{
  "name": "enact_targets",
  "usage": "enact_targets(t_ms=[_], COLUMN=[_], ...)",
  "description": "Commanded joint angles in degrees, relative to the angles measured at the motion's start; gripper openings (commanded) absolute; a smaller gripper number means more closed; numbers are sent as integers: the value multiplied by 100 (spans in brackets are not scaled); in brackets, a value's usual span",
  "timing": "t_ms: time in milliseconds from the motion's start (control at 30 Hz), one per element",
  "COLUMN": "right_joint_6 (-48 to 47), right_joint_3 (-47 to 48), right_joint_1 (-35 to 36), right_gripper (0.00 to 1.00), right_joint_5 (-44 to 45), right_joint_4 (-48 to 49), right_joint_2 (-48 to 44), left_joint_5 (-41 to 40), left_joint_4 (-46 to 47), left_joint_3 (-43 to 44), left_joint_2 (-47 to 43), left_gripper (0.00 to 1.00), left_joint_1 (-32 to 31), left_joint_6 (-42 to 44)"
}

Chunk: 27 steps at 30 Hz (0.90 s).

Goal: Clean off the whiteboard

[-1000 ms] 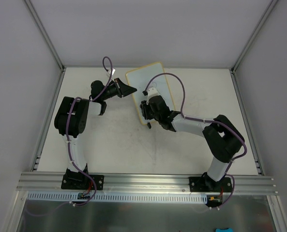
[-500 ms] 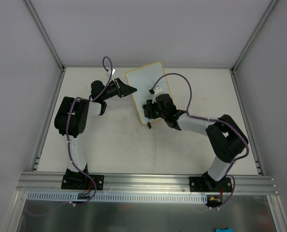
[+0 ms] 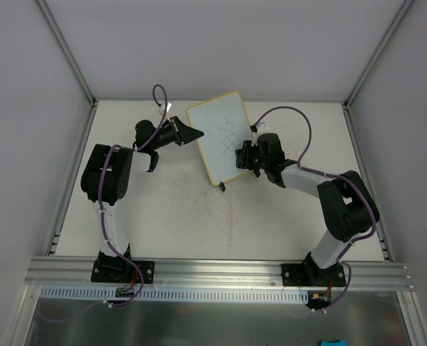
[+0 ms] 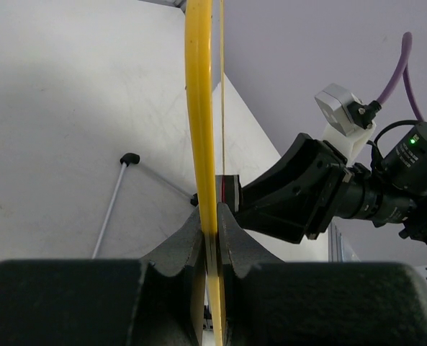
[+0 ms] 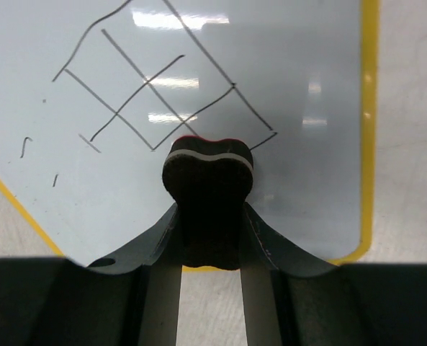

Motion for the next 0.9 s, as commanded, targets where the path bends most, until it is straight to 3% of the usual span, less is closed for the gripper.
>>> enact_targets(t_ms=[0, 267, 600, 867], right_joint_6=[26, -44, -352, -238], right_joint_3=[-117, -73, 928, 1570], right_joint_1=[-390, -321, 1251, 1850], right_gripper=[0, 0, 0, 0], right_joint_5=[932, 1011, 1512, 1372], right_joint_4=[-437, -525, -1043, -1166], right_joint_2=[176, 167, 571, 887], left_joint_5=[242, 260, 242, 199], left_joint_4=[370, 361, 317, 247], left_joint_3=[164, 199, 191, 155], left_joint_2=[-69, -69, -113, -139], left_gripper=[0, 0, 0, 0], left_joint_1=[-51, -51, -51, -60], left_joint_6=[315, 298, 315, 377])
